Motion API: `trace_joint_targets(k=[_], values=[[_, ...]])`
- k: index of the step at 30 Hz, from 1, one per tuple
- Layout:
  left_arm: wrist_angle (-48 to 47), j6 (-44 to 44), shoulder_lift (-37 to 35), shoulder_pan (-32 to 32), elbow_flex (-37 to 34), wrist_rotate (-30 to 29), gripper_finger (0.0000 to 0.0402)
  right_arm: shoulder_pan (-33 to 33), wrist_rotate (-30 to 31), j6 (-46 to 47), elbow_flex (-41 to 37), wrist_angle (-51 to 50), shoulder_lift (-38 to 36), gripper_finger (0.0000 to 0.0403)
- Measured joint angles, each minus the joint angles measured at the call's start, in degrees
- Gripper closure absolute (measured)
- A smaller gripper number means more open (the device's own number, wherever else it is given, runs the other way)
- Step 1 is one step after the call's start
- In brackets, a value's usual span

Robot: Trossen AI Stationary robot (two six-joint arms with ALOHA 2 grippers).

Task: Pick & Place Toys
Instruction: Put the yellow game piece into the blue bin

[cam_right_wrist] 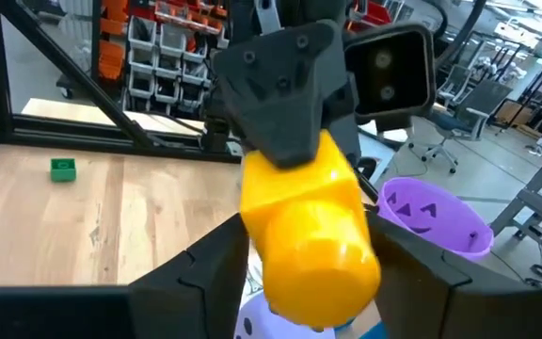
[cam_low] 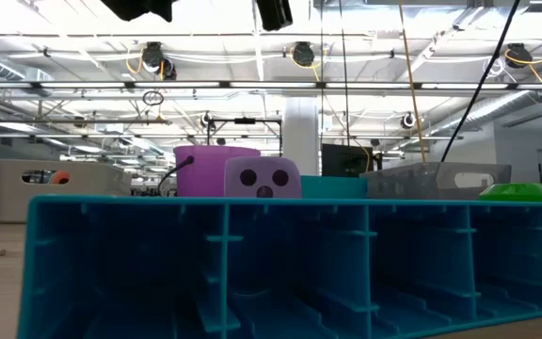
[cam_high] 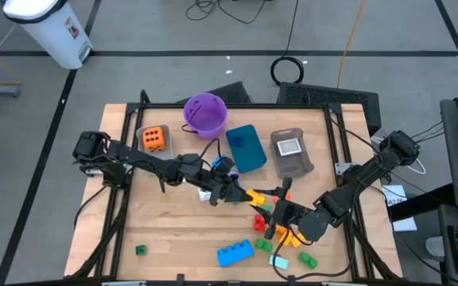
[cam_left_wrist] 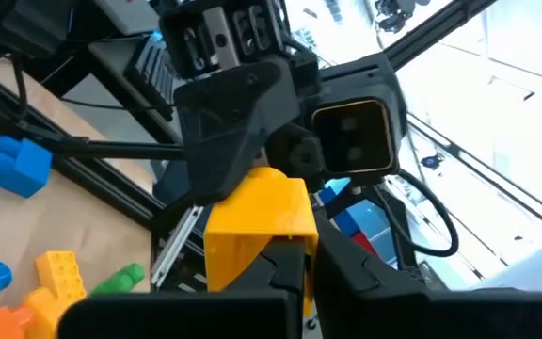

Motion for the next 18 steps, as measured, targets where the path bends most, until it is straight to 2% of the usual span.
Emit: trace_joint_targets(k=[6, 12, 18], values=[[-0.07, -0.51, 0.0, 0.0, 0.0, 0.16, 0.0375, 0.0, 0.02, 0.0, 0.0, 0.08, 0.0, 0.0242], [-0.05, -0.59, -0.01, 0.0, 0.0, 0.32, 0.0394, 0.0, -0.01, -0.24, 0.0, 1.08, 0.0, 0.0256], [-0.25, -1.29, -0.02, 0.0, 0.02, 0.82, 0.0359, 0.0, -0.08, -0.2, 0.0, 1.4, 0.0, 0.0254]])
